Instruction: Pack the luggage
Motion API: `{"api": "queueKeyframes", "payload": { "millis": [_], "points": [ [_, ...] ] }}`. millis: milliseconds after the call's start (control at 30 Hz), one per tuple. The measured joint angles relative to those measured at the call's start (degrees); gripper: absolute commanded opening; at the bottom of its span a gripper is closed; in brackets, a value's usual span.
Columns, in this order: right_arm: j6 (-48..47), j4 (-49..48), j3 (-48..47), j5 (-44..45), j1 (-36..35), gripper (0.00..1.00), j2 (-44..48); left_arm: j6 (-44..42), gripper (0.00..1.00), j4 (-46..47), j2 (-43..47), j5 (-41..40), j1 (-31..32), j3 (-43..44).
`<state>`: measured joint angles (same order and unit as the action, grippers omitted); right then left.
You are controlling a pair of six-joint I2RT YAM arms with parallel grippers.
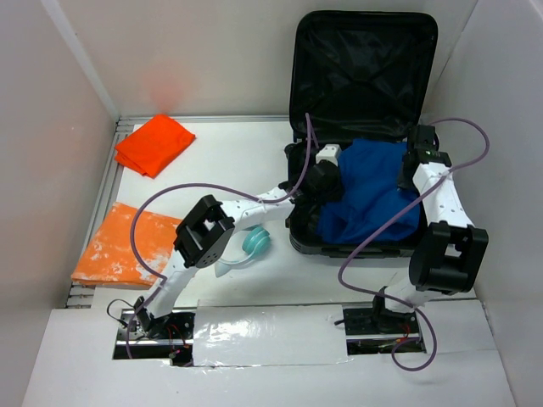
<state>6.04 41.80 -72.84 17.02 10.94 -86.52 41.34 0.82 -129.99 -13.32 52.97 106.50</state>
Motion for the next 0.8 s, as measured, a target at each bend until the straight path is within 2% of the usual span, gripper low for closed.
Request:
{"api": "queueKeyframes", "payload": {
  "millis": [233, 500, 800],
  "points": [
    [-4.66, -2.1, -1.2, -5.53, 0.61, 0.0, -0.59, 2.89, 0.0, 3.76, 1.29, -2.64, 0.0, -4.46],
    [-7.67, -2.8, -1.97, -8.41, 2.49, 0.0, -2.91, 5.6, 0.0, 4.39, 1.36, -2.6, 0.07, -4.39],
    [-9.94, -1.14, -7.8, -11.1, 3.85, 0.0, -8.94, 7.17, 0.0, 5.77, 1.36, -2.4, 0.28, -4.37]
  ]
}}
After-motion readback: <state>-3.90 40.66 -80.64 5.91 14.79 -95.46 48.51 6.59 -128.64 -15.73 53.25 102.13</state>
